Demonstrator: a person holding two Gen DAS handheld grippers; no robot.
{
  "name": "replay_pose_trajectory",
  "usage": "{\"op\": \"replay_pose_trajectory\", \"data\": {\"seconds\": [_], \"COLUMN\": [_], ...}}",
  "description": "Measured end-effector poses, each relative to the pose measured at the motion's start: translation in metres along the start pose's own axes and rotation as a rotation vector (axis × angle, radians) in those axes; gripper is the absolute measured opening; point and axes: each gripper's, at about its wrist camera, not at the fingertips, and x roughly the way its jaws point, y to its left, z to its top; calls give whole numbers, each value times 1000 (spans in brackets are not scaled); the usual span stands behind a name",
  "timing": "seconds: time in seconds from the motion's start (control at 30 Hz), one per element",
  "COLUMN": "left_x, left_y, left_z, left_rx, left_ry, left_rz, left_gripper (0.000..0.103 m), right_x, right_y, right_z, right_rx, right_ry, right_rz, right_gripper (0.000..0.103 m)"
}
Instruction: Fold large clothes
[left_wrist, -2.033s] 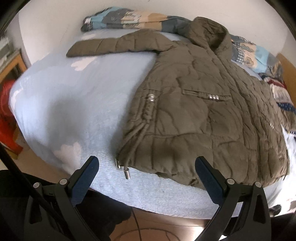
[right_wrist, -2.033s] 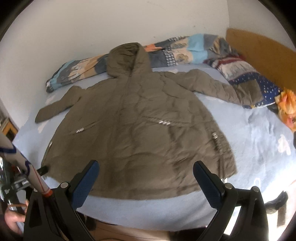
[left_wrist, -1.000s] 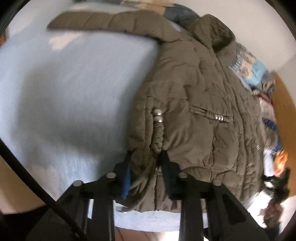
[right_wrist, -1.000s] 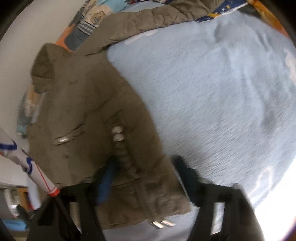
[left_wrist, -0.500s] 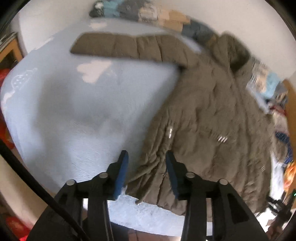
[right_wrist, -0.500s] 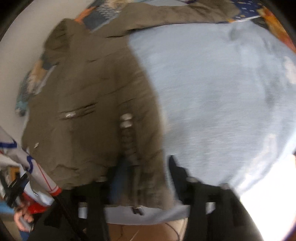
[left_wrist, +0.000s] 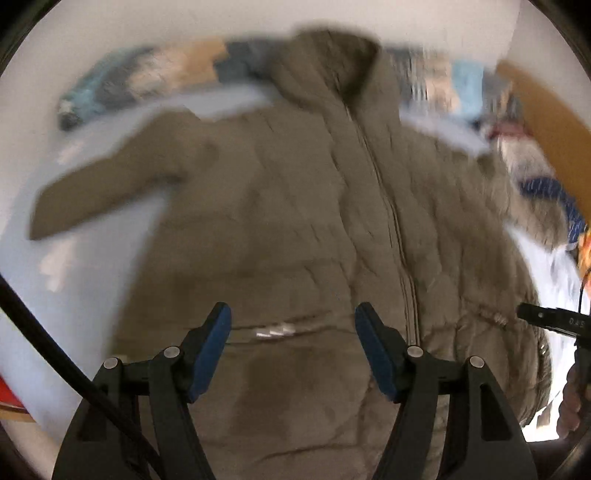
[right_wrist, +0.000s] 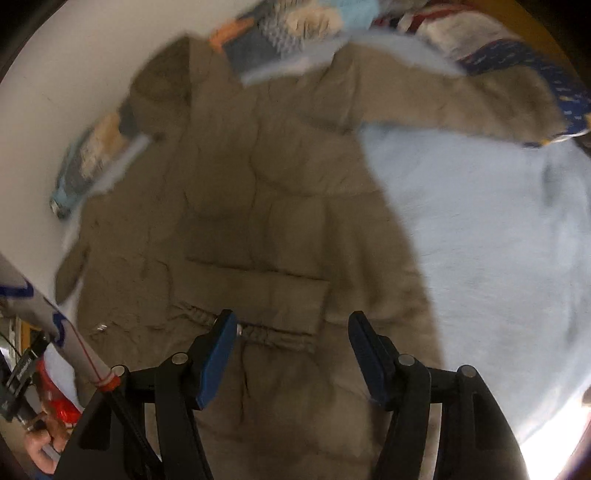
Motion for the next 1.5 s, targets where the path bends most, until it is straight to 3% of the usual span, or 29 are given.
{"op": "replay_pose_trajectory", "data": {"seconds": [0.07,0.1,0.17,0.23,0.33,0.4,0.57,0.7,0.83,0.93,1.0,1.03,1.13,1.33,1.4,1.5], "left_x": [46,56,52,37,18,18,47,59,66,68,71,71,69,58,55,50], "left_y": [-16,-23,-37,-52,-75,-88,-95,-82,-69,-66,-68,-69,-71,-60,-55,-50], "left_z": [1,2,10,25,49,60,82,82,84,84,84,84,84,84,84,86], "left_rx": [43,73,109,113,114,135,134,85,48,34,36,41,58,22,0,-11], "left_ry": [171,184,119,20,-147,-210,-208,-181,-172,-167,-159,-161,-175,-200,-204,-215], "left_rz": [27,72,90,21,-10,-34,-38,-16,-29,-32,-39,-37,-20,-40,-48,-48], "left_gripper": [69,69,69,69,71,73,73,73,73,73,73,73,73,73,73,73], "right_x": [27,32,22,-2,-44,-57,-75,-73,-71,-61,-48,-42,-59,-157,-188,-210], "right_y": [-6,-9,-13,-29,-81,-125,-240,-312,-357,-365,-366,-363,-348,-290,-262,-225], "right_z": [5,7,19,37,72,89,120,121,138,155,166,170,164,172,169,169], "right_rx": [29,41,64,112,229,334,556,704,722,693,671,661,644,552,495,415], "right_ry": [86,99,76,-19,-216,-300,-468,-507,-530,-542,-512,-514,-565,-821,-882,-906], "right_rz": [-22,-12,52,132,111,85,-8,-35,-22,7,8,-2,-78,-75,-59,-31], "right_gripper": [68,70,70,70,70,70,70,67,66,61,41,21,17,15,15,15]}}
